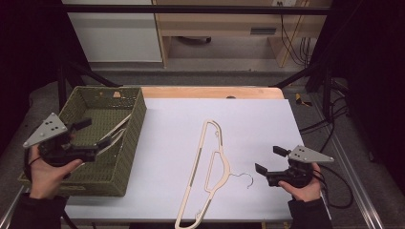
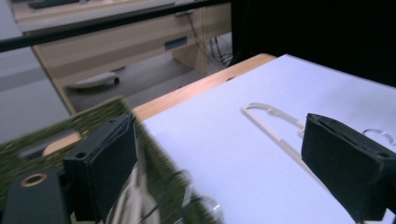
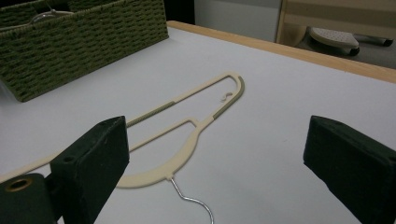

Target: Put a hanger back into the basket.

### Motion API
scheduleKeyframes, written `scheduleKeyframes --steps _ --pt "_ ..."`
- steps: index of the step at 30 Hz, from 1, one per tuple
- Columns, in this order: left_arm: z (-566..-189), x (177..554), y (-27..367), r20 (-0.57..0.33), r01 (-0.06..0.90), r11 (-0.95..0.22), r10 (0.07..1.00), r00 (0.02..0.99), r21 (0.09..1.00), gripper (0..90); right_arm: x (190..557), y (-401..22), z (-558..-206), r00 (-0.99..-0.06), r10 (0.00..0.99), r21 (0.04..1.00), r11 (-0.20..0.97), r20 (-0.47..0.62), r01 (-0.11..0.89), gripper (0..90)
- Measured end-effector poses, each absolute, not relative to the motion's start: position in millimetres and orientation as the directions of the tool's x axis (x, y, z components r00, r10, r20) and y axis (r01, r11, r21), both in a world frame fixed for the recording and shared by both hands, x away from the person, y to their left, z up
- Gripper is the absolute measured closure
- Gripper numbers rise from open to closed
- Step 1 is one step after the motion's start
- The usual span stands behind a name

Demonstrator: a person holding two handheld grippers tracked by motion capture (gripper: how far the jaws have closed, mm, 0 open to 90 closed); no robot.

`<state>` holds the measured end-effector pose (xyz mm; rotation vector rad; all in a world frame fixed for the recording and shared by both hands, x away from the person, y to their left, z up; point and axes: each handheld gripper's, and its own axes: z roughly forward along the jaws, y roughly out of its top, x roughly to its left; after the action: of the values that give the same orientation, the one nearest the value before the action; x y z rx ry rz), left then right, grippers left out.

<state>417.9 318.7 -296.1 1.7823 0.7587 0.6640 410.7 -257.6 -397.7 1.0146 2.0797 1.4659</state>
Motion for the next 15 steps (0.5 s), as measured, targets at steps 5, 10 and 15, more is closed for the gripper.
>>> scheduleKeyframes --steps 5,10,15 --pt "-307 413 283 0.051 0.161 -0.222 0.723 0.689 0.962 9.3 411 -257 -398 -0.662 0.746 0.926 0.191 0.078 0.324 7.4" --pt "-328 414 251 0.007 0.187 -0.206 0.690 0.724 0.960 9.2 412 -253 -400 -0.666 0.741 0.925 0.192 0.084 0.329 7.9" --pt "-347 415 224 -0.001 0.209 -0.236 0.661 0.750 0.949 9.3 412 -251 -402 -0.678 0.731 0.923 0.206 0.075 0.325 8.6"
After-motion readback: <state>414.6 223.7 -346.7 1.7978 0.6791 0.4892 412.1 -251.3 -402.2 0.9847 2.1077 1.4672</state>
